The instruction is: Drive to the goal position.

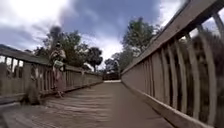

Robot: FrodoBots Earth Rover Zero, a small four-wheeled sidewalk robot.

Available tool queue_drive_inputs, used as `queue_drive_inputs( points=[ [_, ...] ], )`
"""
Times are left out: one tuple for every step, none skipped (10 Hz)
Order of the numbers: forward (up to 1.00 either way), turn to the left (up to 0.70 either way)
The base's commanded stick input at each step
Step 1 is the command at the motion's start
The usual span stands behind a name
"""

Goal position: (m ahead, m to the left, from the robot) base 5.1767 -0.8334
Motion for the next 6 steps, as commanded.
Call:
queue_drive_inputs(
  points=[
    [0.45,0.0],
    [0.45,0.0],
    [0.45,0.0],
    [0.45,0.0],
    [0.45,0.0],
    [0.45,0.0]
  ],
)
